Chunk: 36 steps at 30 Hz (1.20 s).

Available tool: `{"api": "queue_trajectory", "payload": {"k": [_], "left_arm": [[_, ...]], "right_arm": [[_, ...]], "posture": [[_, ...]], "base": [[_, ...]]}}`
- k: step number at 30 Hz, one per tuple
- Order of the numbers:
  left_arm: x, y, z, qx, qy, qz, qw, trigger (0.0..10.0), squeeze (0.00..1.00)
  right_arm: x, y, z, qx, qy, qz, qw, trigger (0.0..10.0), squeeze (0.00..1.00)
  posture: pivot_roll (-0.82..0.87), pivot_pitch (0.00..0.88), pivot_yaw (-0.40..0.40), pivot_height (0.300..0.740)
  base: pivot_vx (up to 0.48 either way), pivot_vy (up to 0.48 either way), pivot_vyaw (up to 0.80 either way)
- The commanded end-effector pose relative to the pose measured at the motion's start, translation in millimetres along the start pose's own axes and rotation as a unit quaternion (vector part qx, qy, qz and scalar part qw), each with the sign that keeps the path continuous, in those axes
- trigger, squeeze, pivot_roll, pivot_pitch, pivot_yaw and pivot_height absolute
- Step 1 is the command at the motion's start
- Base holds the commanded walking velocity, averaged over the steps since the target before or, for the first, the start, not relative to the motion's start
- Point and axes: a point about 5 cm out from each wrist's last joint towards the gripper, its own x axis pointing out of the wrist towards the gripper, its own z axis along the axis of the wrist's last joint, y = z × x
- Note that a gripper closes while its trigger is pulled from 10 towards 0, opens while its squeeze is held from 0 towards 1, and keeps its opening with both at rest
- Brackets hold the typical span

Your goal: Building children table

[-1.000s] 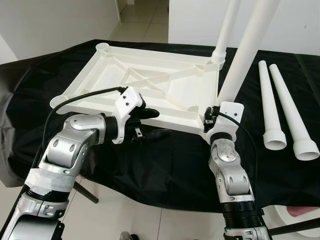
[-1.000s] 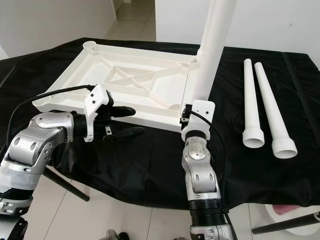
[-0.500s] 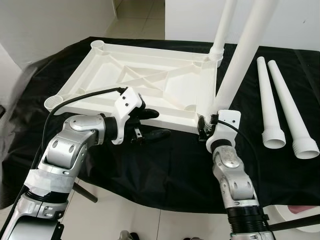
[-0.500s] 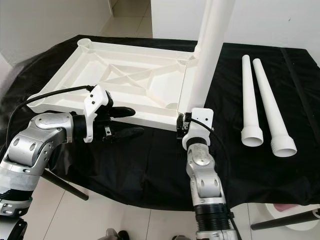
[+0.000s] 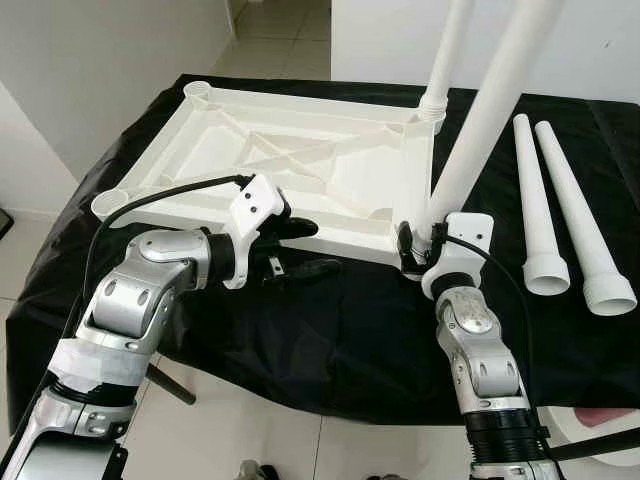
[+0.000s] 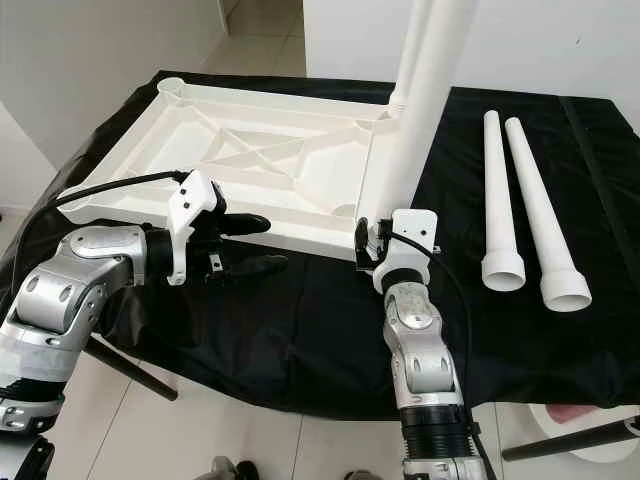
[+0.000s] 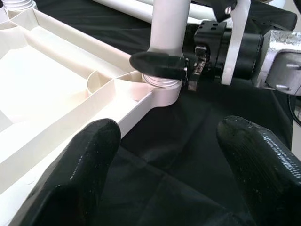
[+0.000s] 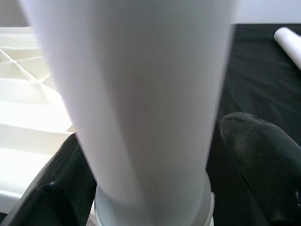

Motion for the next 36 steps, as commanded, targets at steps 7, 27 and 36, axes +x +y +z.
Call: {"api": "queue_trajectory", "payload": {"k": [7, 27, 36], "left_arm": [[-4.0, 3.5, -0.8, -0.001, 0.005, 0.035, 0.999, 10.0, 0.0], [-4.2, 3.8, -0.3, -0.001, 0.004, 0.034, 0.999, 10.0, 0.0], [-4.5, 4.9, 0.9, 0.0, 0.004, 0.036, 0.999, 10.0, 0.0]], "right_arm": [[3.8, -1.4, 22.2, -0.018, -0.038, 0.083, 0.996, 10.0, 0.0], [13.1, -29.3, 32.8, -0.072, 0.001, 0.228, 0.971, 10.0, 0.0], [19.9, -29.4, 29.4, -0.066, 0.026, 0.3, 0.951, 3.1, 0.0]], "posture": [[-0.1, 0.147, 0.101, 0.74], [-0.1, 0.151, 0.104, 0.74], [-0.09, 0.149, 0.105, 0.74]], "base": [[0.0, 0.0, 0.0], [0.0, 0.0, 0.0], [0.0, 0.0, 0.0]]}}
